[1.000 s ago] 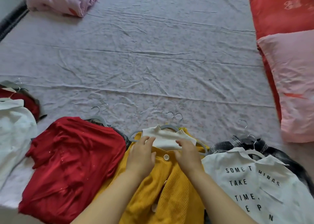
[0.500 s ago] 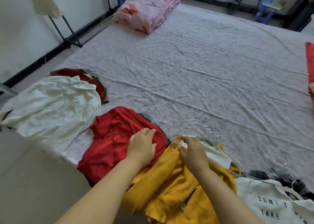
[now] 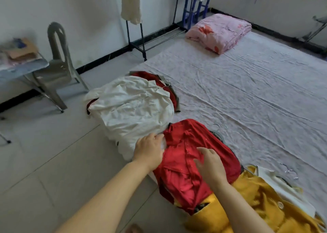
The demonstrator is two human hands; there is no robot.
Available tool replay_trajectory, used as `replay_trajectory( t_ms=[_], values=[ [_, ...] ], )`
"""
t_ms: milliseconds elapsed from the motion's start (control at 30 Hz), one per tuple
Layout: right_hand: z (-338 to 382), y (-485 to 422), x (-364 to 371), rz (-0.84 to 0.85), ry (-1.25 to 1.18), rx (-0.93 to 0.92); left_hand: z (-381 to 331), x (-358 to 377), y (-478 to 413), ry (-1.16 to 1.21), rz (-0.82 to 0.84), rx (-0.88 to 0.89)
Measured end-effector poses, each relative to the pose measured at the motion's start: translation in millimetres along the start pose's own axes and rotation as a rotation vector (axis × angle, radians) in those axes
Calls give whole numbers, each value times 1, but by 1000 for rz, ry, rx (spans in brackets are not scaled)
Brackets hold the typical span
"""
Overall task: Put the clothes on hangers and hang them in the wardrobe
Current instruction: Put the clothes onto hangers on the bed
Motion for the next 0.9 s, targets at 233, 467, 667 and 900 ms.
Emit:
replay_trajectory(
  t_ms=[233, 467, 667, 900],
  values=[
    [109, -31, 52, 66, 42, -106, 114, -42, -2, -16, -5, -127],
    [175, -93, 94, 103, 80, -118, 189, -71, -45, -48, 15, -153],
    [230, -173, 121, 119, 53, -106, 246, -106, -122, -79, 38, -151],
    [282, -248, 132, 147, 20, -42, 293, -139, -201, -95, 81, -83]
  ],
)
Point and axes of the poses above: each hand's wrist, its own y-axis away from the middle knuckle, its own x-axis out of the palm, z = x × y, the point moved 5 cm from there along -y, towards the middle knuckle
